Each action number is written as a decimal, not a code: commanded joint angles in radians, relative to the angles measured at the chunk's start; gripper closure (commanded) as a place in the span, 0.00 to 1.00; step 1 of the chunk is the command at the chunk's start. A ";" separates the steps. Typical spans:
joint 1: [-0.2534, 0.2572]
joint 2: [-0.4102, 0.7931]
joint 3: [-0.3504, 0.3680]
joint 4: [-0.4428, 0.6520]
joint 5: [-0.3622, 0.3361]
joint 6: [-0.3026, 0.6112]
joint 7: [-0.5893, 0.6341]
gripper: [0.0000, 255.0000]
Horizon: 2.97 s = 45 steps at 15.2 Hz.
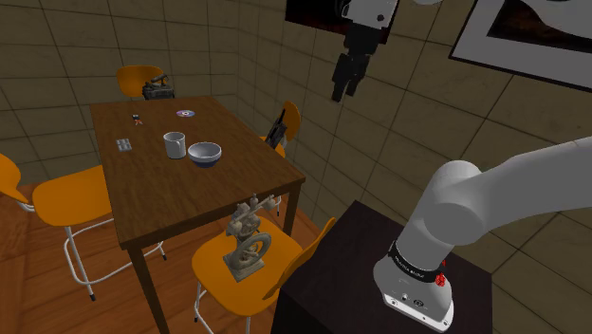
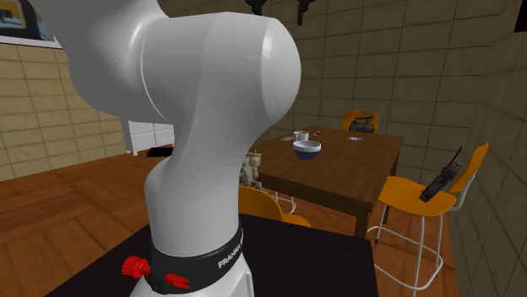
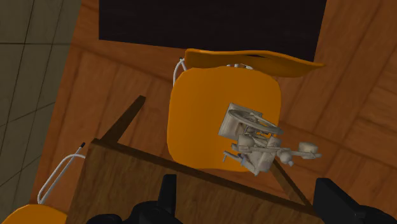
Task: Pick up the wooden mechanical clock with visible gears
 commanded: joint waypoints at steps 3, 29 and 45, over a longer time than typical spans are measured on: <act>0.002 0.017 0.028 -0.045 0.010 0.058 0.040 0.00; 0.004 0.777 0.336 -0.110 -0.094 0.794 0.650 0.00; 0.054 1.089 0.296 0.001 -0.264 0.952 0.851 1.00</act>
